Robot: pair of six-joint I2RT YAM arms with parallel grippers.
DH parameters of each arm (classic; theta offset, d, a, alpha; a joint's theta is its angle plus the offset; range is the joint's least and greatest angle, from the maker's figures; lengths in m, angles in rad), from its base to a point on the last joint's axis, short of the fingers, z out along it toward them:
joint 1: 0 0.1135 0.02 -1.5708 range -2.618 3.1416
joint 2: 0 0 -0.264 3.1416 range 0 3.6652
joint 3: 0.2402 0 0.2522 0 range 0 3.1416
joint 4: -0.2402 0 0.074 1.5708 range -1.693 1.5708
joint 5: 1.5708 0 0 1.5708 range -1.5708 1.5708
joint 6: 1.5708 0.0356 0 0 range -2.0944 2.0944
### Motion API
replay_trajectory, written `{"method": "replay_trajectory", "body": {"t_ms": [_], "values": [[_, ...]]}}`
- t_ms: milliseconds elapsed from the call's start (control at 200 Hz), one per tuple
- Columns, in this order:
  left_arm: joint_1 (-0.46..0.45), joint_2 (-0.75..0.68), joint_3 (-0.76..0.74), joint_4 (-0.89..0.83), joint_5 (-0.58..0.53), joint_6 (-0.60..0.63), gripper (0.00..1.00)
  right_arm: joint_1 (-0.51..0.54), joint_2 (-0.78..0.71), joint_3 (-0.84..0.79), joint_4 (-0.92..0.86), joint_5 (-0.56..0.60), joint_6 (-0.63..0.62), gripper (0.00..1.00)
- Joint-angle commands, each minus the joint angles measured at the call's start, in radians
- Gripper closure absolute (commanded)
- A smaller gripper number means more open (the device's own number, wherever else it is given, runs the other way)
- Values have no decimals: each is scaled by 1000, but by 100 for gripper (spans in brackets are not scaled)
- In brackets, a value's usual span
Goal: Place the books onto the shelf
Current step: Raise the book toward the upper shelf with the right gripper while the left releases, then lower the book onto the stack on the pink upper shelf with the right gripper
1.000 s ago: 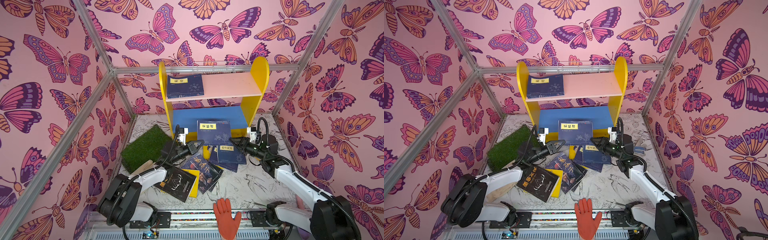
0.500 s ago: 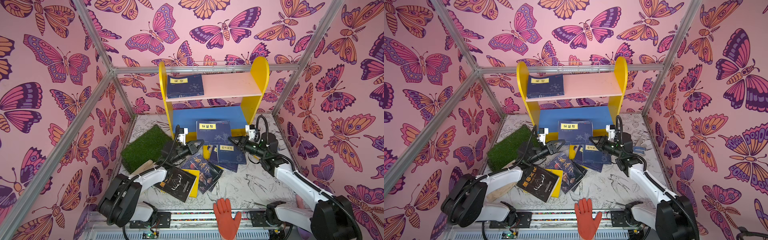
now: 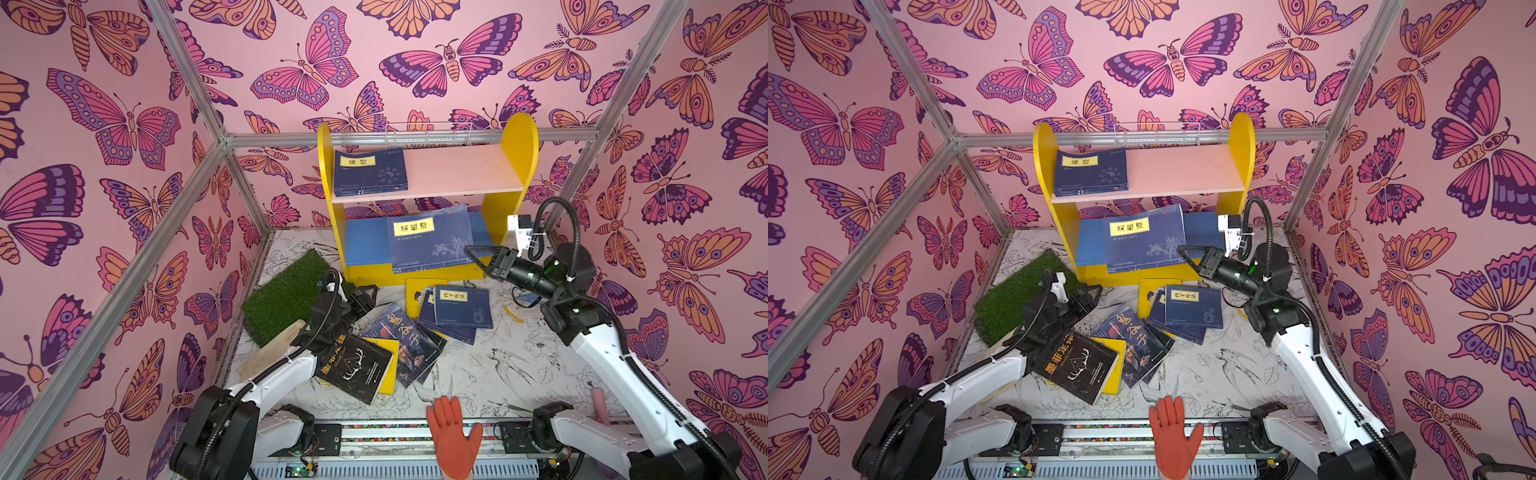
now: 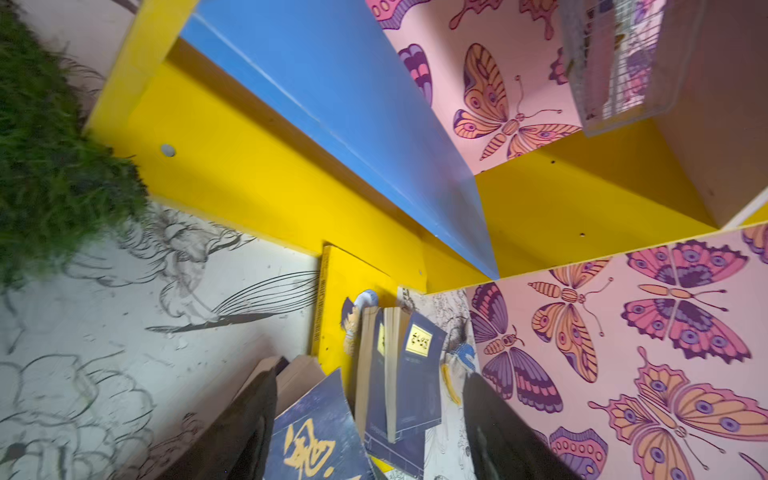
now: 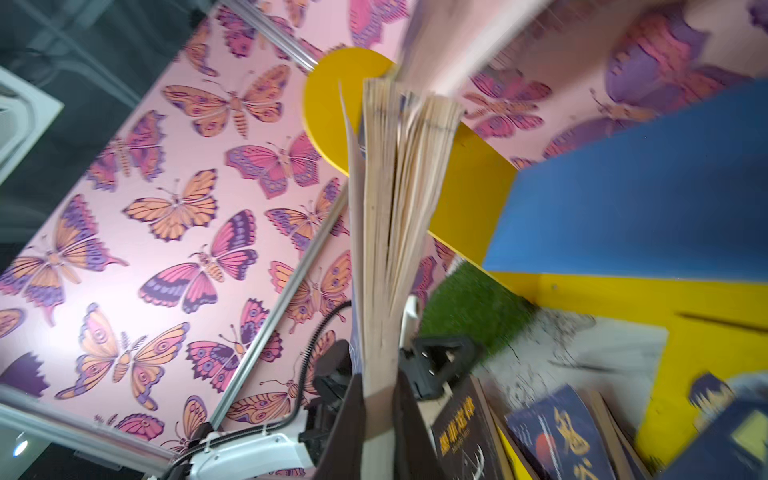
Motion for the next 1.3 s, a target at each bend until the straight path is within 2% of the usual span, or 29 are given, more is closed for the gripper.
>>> {"method": "replay_trajectory", "body": {"t_ms": [0, 155, 275, 416, 601, 1062, 1292], "values": [[3, -18, -23, -94, -48, 14, 27, 32, 67, 151, 61, -5, -41, 100], [0, -8, -32, -93, -24, -22, 28, 97, 278, 443, -30, 81, -120, 100], [-6, -12, -41, -98, -14, -29, 28, 123, 454, 665, -94, 181, -115, 100], [-10, -36, -59, -111, -16, -36, 28, 136, 630, 882, -126, 212, -108, 100], [-14, -63, -79, -130, -22, -41, 28, 136, 776, 1088, -196, 204, -80, 100], [-22, -77, -76, -167, -39, -37, 28, 166, 915, 1172, -140, 167, 60, 100], [-23, -80, -76, -169, -42, -39, 27, 179, 943, 1183, -138, 174, 67, 100]]}}
